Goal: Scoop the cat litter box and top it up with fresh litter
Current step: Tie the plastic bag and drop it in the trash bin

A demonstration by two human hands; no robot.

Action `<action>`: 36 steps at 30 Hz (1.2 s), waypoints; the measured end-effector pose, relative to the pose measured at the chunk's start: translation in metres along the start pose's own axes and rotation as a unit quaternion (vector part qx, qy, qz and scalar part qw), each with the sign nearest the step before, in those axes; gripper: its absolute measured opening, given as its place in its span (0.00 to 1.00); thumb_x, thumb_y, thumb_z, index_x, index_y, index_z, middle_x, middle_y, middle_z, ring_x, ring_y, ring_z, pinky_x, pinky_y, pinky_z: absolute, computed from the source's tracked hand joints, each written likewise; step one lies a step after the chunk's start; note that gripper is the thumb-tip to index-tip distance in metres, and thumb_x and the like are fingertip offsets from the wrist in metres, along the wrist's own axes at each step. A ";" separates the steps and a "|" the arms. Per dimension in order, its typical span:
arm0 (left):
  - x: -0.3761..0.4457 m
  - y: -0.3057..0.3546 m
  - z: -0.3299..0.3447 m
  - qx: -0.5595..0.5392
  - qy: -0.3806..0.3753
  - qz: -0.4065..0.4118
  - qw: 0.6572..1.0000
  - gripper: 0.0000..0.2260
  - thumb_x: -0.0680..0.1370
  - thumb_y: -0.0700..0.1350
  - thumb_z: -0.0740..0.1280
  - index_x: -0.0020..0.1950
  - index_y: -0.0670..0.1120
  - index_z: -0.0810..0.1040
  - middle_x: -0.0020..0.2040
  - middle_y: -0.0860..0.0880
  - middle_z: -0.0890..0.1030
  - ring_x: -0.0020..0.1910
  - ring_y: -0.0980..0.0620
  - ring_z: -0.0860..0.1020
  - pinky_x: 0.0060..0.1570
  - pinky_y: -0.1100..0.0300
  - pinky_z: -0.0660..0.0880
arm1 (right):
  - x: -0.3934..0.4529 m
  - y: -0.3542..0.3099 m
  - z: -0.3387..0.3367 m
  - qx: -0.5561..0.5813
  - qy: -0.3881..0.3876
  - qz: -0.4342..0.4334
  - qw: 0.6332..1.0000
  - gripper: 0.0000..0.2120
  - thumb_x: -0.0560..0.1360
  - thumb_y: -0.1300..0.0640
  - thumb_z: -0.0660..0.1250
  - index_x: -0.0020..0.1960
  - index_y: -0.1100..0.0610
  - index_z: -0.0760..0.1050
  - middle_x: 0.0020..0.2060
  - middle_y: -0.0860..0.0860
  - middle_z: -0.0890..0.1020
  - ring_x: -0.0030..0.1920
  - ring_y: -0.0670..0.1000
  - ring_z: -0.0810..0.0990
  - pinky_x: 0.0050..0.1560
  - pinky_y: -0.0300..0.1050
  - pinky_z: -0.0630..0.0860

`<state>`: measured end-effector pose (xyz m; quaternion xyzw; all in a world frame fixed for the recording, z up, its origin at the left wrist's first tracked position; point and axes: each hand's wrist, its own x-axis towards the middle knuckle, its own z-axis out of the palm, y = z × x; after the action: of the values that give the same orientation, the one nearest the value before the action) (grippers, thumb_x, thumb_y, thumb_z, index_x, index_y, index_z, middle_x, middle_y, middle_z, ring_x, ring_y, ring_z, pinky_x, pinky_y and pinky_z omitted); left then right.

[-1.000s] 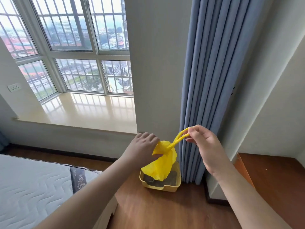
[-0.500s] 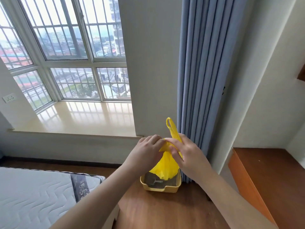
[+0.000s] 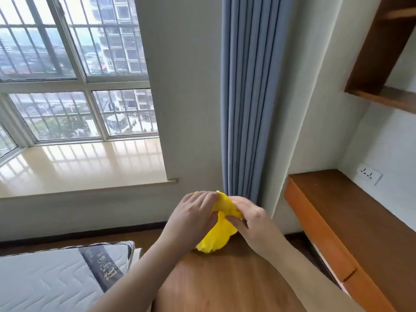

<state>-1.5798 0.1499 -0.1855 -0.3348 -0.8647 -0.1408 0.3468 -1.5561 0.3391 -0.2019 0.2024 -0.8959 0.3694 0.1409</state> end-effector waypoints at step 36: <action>-0.146 0.596 -0.091 -0.379 0.022 0.500 0.778 0.06 0.73 0.41 0.69 0.49 0.43 0.80 0.47 0.48 0.83 0.47 0.47 0.81 0.55 0.52 0.73 | -0.657 -0.216 -0.152 -0.342 0.347 0.461 0.742 0.19 0.78 0.50 0.58 0.67 0.52 0.70 0.55 0.48 0.81 0.49 0.52 0.81 0.45 0.47 0.78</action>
<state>-1.0522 0.4750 -0.2144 -0.8214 -0.4449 -0.2710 0.2324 -0.8623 0.4787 -0.2313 -0.4393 -0.8352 0.1030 0.3144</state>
